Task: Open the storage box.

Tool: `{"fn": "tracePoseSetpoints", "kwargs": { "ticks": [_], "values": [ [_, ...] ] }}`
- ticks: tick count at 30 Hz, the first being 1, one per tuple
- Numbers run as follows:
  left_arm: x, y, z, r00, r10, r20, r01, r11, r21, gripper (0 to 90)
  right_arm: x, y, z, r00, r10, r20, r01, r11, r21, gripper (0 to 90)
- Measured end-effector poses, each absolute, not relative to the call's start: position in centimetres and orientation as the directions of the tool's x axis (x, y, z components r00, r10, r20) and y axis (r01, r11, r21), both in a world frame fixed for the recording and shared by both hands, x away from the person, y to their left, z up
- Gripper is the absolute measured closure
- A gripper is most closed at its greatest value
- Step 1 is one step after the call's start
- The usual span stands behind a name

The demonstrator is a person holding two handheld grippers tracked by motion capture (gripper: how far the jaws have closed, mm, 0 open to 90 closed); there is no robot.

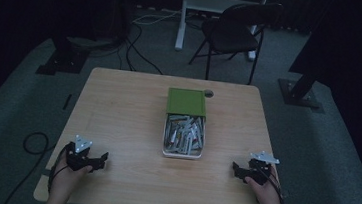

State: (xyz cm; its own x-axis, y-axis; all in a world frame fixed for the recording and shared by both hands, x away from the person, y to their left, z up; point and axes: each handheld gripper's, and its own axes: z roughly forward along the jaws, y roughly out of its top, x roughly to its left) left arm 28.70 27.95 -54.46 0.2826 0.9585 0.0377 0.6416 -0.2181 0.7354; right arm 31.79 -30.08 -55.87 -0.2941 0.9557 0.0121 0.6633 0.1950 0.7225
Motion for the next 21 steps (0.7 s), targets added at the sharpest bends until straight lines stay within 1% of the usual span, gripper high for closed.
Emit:
{"fn": "tracePoseSetpoints", "kwargs": {
  "ticks": [4, 11, 15, 21],
  "values": [
    [28.74, 28.38, -54.61, 0.24, 0.97, 0.043, 0.653, -0.194, 0.732, 9.7, 31.8, -30.11, -55.88, -0.297, 0.955, 0.009, 0.661, 0.199, 0.723, 10.7],
    [28.75, 28.7, -55.25, 0.183, 0.983, 0.026, 0.694, -0.148, 0.705, 9.7, 31.8, -30.11, -55.88, -0.297, 0.955, 0.009, 0.661, 0.199, 0.723, 10.7],
    [28.8, 28.89, -55.26, 0.148, 0.989, 0.018, 0.7, -0.118, 0.704, 9.5, 31.8, -30.11, -55.88, -0.297, 0.955, 0.009, 0.662, 0.199, 0.723, 10.7],
    [28.83, 28.91, -55.27, 0.143, 0.99, 0.01, 0.703, -0.109, 0.703, 9.6, 31.8, -30.12, -55.88, -0.297, 0.955, 0.009, 0.661, 0.199, 0.723, 10.7]
  ]
}}
